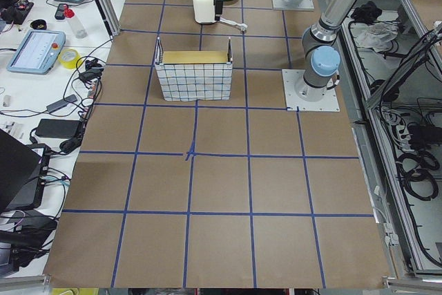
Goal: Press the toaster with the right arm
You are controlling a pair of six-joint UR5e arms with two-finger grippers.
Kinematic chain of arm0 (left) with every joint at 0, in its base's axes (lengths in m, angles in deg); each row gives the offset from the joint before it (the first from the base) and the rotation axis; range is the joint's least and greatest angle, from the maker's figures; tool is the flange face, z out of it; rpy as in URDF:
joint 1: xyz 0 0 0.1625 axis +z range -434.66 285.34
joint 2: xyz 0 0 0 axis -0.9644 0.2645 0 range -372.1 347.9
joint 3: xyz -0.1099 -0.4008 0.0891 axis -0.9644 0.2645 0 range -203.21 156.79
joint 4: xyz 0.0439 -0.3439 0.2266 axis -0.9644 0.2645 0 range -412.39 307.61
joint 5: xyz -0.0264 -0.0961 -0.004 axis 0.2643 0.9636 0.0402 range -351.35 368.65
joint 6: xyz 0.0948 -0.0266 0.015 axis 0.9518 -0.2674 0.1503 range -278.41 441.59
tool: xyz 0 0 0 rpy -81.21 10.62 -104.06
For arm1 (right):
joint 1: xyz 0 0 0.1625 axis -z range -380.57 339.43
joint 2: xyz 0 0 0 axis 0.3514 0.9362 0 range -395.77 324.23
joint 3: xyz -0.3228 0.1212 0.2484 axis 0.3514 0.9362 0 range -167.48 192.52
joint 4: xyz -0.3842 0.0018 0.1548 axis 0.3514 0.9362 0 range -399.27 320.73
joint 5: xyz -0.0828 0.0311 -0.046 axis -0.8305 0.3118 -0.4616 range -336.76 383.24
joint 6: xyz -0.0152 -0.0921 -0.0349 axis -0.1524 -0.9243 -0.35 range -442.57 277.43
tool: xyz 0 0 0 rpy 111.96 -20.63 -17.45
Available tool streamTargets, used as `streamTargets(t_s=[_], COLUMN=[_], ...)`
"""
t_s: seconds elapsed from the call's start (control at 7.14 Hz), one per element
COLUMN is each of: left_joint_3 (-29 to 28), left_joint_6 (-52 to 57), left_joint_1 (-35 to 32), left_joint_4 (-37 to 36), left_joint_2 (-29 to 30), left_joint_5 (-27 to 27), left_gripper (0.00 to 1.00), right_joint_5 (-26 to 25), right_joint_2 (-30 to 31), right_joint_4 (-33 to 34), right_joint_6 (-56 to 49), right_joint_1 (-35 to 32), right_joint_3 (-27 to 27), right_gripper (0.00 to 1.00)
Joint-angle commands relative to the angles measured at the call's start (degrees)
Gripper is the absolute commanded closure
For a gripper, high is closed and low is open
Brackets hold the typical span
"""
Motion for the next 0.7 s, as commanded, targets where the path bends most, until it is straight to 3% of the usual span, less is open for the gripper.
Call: streamTargets(t_s=[0.0,0.28,0.56], left_joint_3=[0.00,0.00,0.00], left_joint_6=[0.00,0.00,0.00], left_joint_1=[0.00,0.00,0.00], left_joint_4=[0.00,0.00,0.00], left_joint_2=[0.00,0.00,0.00], left_joint_5=[0.00,0.00,0.00], left_gripper=[0.00,0.00,0.00], right_joint_5=[-0.09,0.35,9.61], right_joint_2=[-0.06,-0.06,-0.41], right_joint_4=[0.09,-0.09,-0.35], right_joint_6=[-0.02,-5.77,-19.63], right_joint_1=[0.00,3.84,13.22], right_joint_3=[-0.01,0.08,-0.18], right_gripper=[0.00,0.00,0.06])
